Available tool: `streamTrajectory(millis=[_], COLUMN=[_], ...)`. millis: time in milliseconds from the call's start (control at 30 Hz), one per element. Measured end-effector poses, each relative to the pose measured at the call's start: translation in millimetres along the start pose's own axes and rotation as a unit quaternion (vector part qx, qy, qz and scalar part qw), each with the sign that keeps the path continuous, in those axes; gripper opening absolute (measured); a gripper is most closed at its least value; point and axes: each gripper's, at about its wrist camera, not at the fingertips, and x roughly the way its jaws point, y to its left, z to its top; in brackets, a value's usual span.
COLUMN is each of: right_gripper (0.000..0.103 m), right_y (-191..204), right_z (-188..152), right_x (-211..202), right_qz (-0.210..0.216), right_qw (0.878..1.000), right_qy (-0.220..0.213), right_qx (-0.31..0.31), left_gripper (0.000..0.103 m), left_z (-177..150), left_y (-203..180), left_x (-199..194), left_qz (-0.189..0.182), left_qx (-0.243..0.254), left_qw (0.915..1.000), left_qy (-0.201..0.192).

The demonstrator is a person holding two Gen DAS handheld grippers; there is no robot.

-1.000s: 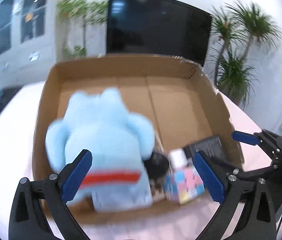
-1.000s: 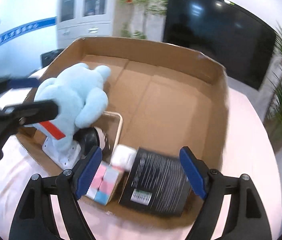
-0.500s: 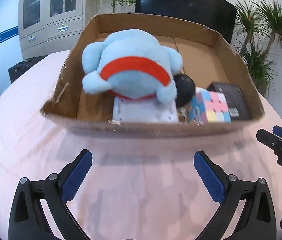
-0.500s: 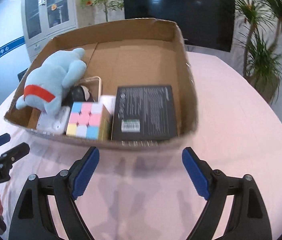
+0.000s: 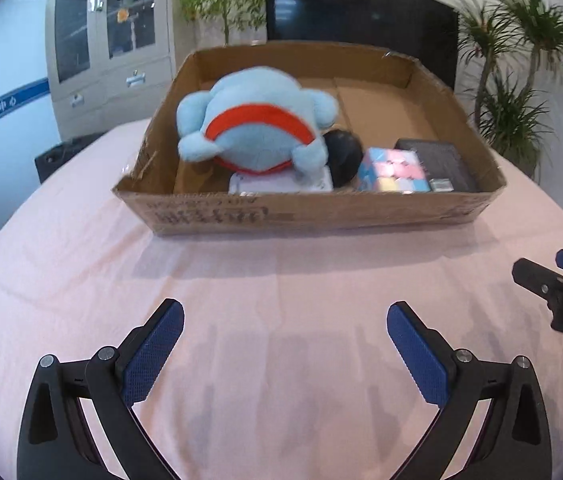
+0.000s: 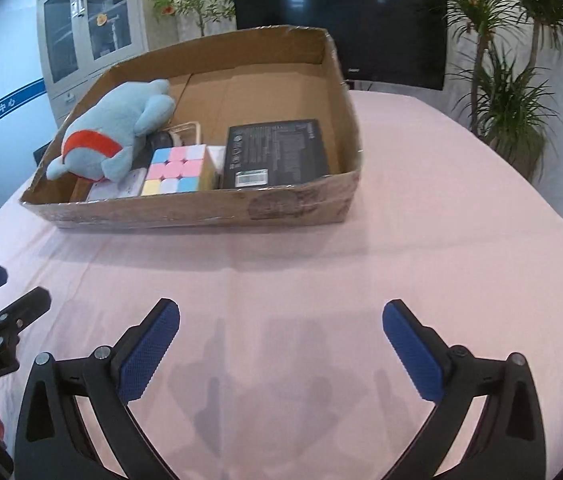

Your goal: Organize objects

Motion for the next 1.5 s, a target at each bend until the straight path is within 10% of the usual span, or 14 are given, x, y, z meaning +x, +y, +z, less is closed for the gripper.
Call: streamTrajectory(millis=[733, 1500], right_gripper=[0.102, 0.102], right_y=[32, 57], right_z=[-25, -39], right_x=[-15, 37], right_qz=[0.02, 0.007], right_qw=[0.998, 0.993], right_qy=[-0.011, 0.105], right_qx=[-0.054, -0.054], left_gripper=[0.103, 0.103], left_z=[-20, -36], left_y=[-2, 12], left_x=[-30, 45], left_qz=[0.009, 0.008], left_qx=[-0.001, -0.023], left_qw=[0.9999, 0.9909], left_qy=[-0.012, 0.133])
